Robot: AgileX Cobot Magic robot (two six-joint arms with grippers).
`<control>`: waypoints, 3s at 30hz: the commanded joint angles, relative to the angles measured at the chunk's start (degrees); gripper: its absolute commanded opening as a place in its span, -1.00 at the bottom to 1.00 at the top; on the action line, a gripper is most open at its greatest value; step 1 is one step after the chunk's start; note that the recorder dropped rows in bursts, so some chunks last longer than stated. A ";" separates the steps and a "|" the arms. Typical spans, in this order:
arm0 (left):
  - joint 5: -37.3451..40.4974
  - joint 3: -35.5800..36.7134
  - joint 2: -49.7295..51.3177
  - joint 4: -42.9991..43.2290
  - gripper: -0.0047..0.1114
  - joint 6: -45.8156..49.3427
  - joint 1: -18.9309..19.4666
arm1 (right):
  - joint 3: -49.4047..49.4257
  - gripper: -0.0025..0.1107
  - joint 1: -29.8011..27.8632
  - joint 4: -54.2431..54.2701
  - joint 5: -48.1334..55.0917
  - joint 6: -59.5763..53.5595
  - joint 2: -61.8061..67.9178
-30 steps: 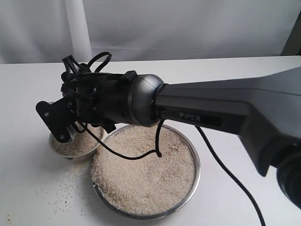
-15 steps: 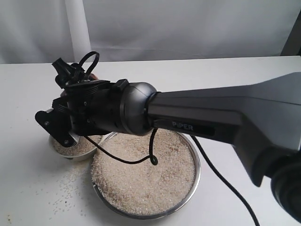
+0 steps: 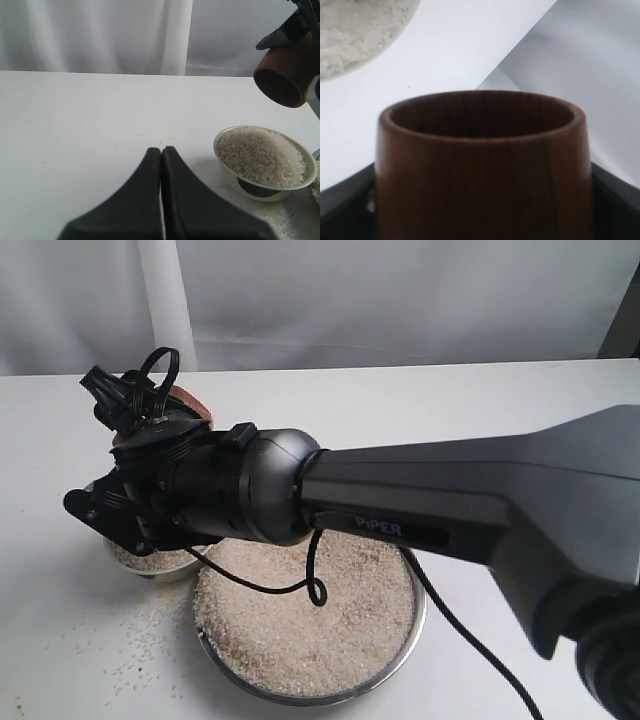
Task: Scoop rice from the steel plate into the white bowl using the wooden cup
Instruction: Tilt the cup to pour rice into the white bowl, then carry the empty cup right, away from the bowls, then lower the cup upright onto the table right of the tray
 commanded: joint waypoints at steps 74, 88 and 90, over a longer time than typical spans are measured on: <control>-0.57 -0.43 -0.09 -0.26 -0.92 -0.14 -0.21 | 78.12 -0.96 -30.99 88.83 -88.88 24.65 -44.39; -0.57 -0.43 -0.09 -0.26 -0.92 -0.14 -0.21 | 78.12 -0.96 -34.28 93.60 -99.62 24.11 -34.16; -0.57 -0.43 -0.09 -0.26 -0.92 -0.14 -0.21 | 78.12 -0.96 -34.28 93.73 -102.60 24.11 -30.82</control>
